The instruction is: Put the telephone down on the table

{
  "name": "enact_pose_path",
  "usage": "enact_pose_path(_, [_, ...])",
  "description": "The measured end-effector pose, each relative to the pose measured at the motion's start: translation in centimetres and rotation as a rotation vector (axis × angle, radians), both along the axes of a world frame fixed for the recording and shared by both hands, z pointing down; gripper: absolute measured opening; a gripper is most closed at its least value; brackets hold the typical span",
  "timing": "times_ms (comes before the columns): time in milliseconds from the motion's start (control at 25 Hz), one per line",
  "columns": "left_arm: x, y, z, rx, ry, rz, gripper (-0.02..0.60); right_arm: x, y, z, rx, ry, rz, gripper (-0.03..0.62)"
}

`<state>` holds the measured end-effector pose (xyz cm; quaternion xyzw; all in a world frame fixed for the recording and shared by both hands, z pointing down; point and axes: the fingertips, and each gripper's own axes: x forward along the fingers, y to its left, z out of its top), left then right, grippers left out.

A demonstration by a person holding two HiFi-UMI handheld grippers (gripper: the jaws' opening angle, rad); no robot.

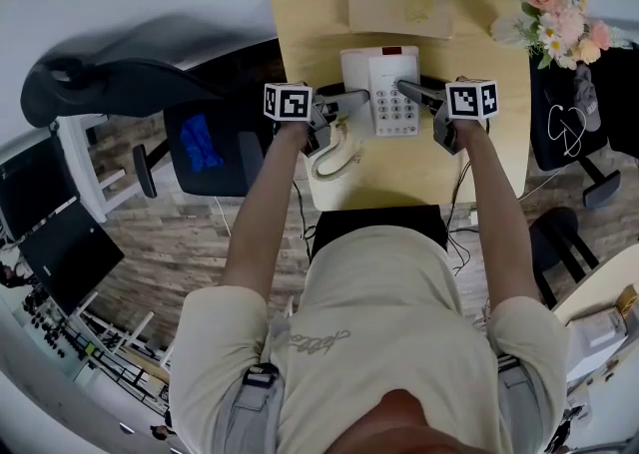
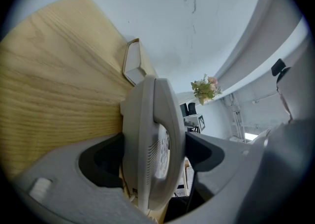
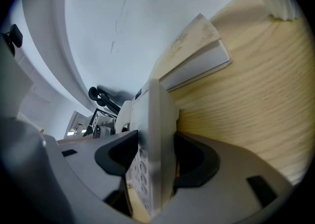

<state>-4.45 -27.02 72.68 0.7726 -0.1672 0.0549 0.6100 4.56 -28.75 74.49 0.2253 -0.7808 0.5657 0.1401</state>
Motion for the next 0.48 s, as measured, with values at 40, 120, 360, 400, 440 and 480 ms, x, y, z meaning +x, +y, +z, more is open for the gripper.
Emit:
enact_pose_path(40, [-0.02, -0.04, -0.01, -0.001, -0.002, 0.001, 0.388, -0.03, -0.03, -0.02, 0.002, 0.001, 0.0, 0.219])
enact_pose_path(120, [-0.06, -0.08, -0.02, -0.003, -0.009, 0.004, 0.388, -0.03, -0.05, -0.04, 0.0, 0.01, 0.004, 0.221])
enact_pose_path(360, [-0.14, 0.05, 0.01, -0.024, -0.042, 0.006, 0.388, 0.26, -0.11, -0.21, -0.013, 0.103, -0.002, 0.222])
enact_pose_path(400, [-0.15, 0.08, 0.03, -0.029, -0.045, 0.0, 0.388, 0.38, -0.15, -0.27, -0.005, 0.122, -0.003, 0.222])
enact_pose_path(440, [-0.19, 0.1, 0.05, -0.032, -0.05, -0.007, 0.388, 0.56, -0.21, -0.37, 0.007, 0.143, -0.001, 0.222])
enact_pose_path(480, [-0.25, 0.11, 0.05, -0.032, -0.059, -0.015, 0.388, 0.79, -0.28, -0.55, 0.019, 0.162, 0.005, 0.221])
